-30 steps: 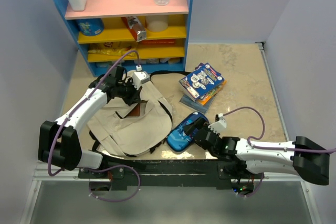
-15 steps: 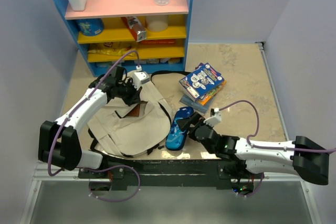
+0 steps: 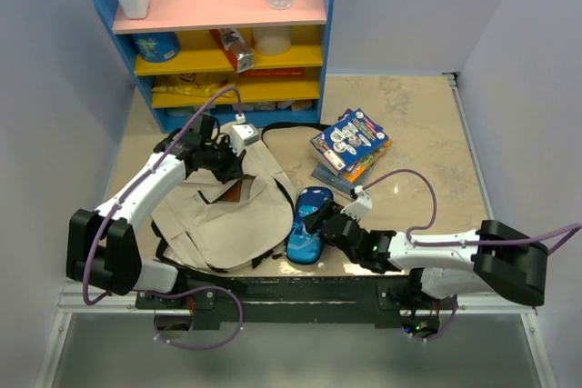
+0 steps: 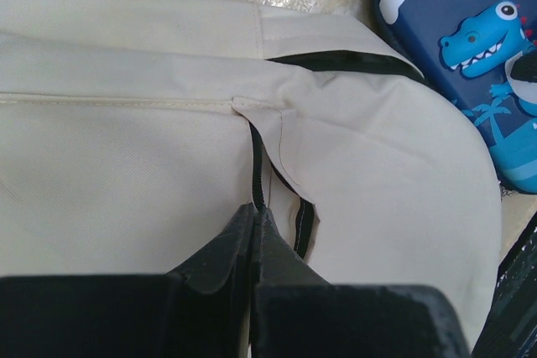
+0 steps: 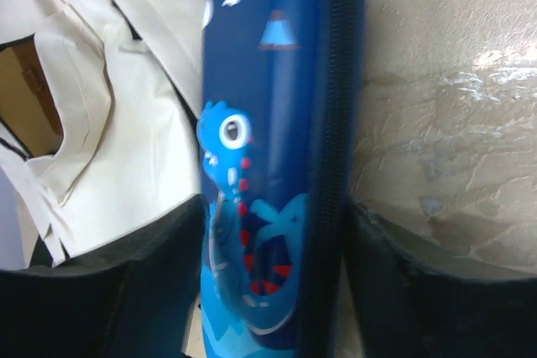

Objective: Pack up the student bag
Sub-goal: Pick up the stationery from the center of the board.

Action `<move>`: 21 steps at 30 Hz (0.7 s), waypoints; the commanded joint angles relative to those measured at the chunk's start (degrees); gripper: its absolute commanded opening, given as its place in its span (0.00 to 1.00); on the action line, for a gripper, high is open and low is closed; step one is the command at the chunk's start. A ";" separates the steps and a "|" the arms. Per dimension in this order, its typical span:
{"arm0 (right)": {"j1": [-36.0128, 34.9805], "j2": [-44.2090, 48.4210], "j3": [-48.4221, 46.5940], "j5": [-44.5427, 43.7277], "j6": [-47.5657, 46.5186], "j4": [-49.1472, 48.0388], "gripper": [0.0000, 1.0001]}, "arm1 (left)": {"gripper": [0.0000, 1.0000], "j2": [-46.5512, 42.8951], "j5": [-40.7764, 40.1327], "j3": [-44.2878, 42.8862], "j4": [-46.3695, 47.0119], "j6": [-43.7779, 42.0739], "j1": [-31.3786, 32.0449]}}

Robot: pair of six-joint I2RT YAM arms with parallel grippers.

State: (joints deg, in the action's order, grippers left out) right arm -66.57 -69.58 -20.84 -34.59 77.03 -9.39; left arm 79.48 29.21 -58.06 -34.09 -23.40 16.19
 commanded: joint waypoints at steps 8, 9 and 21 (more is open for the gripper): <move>-0.06 9.27 -6.14 -1.01 -6.44 3.32 0.00 | 0.00 -0.82 1.64 -3.11 1.56 -0.25 0.34; -0.06 11.81 -6.40 -0.22 -7.59 3.32 0.00 | 0.00 -0.73 1.55 -3.11 1.74 -0.16 0.34; -0.14 -1.77 -15.70 18.23 -18.76 -11.00 0.00 | 0.00 1.03 0.23 -4.25 3.06 2.57 0.34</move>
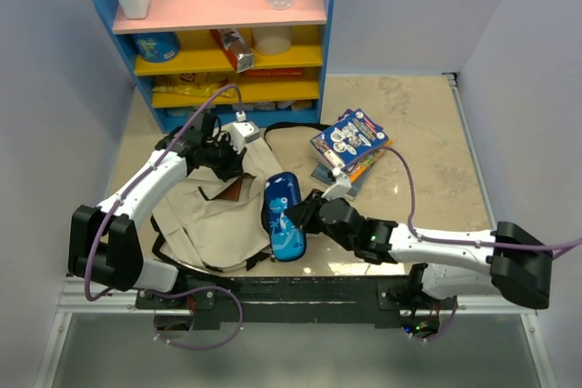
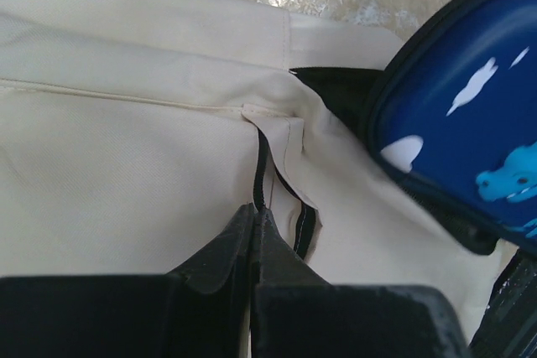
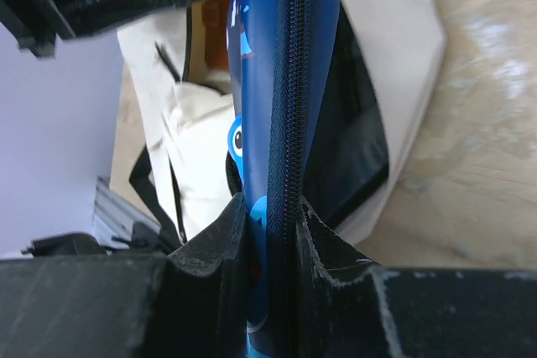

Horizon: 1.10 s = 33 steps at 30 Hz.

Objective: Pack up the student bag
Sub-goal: Place the stationery in the student bag.

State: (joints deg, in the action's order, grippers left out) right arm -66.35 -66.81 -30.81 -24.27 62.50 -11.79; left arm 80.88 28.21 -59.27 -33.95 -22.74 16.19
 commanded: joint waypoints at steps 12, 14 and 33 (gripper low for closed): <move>1.04 -23.09 -16.20 22.86 -5.29 -13.96 0.00 | 0.00 -1.78 1.41 -2.08 2.49 1.39 0.34; 1.83 -24.51 -17.44 24.18 -4.93 -13.35 0.00 | 0.00 -2.13 1.50 -1.91 2.32 1.12 0.43; 8.43 -29.35 -12.35 29.02 0.96 -15.89 0.00 | 0.00 -4.24 1.59 -0.50 1.17 -0.81 0.34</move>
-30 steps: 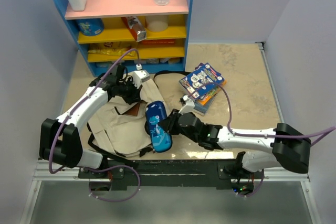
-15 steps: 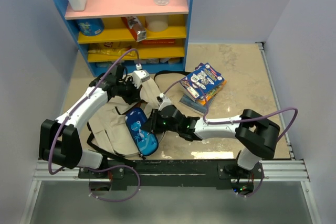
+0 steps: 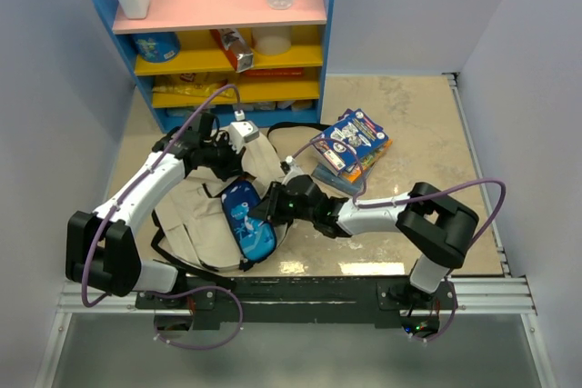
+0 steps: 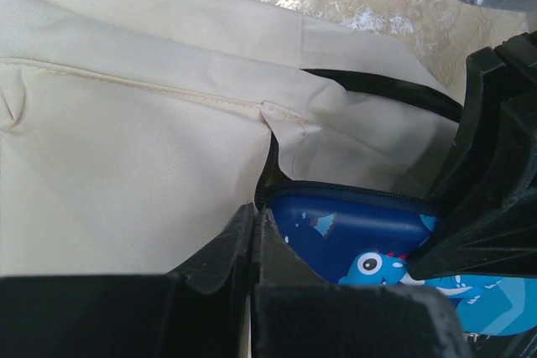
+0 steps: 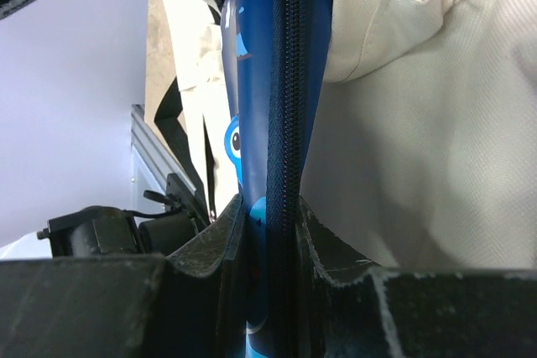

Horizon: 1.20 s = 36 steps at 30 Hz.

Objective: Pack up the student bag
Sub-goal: Place the stationery in the student bag.

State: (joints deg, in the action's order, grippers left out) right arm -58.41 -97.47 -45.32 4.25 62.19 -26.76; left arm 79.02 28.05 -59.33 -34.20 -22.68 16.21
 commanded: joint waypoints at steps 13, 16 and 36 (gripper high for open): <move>1.90 -1.93 -4.69 -10.66 4.42 -6.09 0.00 | 0.00 -1.33 4.55 -2.81 -3.15 -2.46 0.32; 1.90 -2.63 -4.78 -14.08 4.86 -10.32 0.00 | 0.00 -1.33 6.30 -2.63 -4.47 -3.43 0.32; 0.14 -1.97 -3.03 -23.94 -1.45 -13.06 0.80 | 0.00 0.52 11.07 -3.60 -5.89 -1.67 0.40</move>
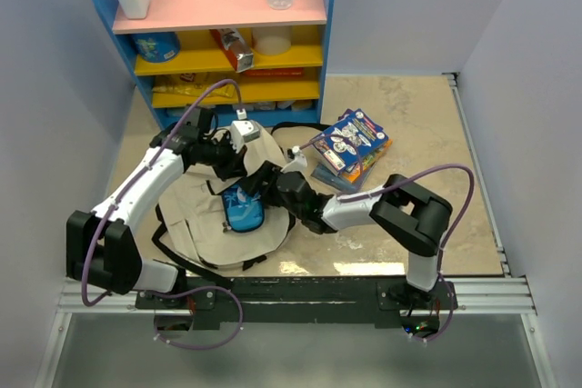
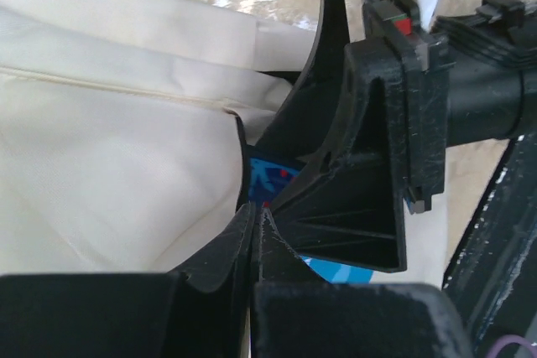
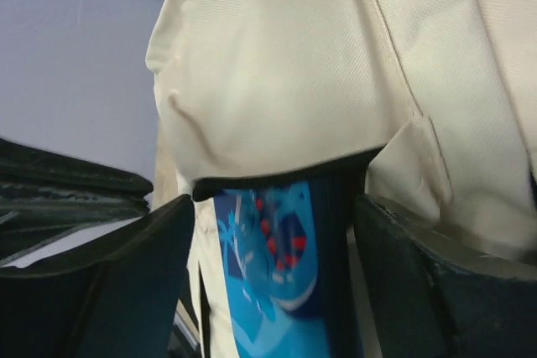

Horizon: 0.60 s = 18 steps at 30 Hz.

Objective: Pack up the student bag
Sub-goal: Place the stationery in the student bag.

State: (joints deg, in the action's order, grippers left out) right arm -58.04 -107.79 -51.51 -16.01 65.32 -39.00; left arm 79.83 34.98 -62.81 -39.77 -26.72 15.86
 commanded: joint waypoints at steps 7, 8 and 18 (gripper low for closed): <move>-5.40 22.51 9.84 -3.67 -12.57 13.41 0.77 | 0.00 1.38 0.62 0.32 2.59 5.01 0.67; -6.55 23.75 10.37 -4.11 -13.98 14.38 0.65 | 0.00 1.73 0.09 -0.03 3.03 5.71 0.67; -18.77 19.56 9.76 -10.44 -20.57 20.90 0.00 | 0.00 1.73 -1.32 -0.83 3.91 7.73 0.67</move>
State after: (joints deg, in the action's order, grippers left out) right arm -74.67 -84.51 -40.47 -22.13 49.15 -22.13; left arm 82.17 33.71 -62.57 -37.54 -20.78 16.51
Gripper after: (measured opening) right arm 0.027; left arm 0.019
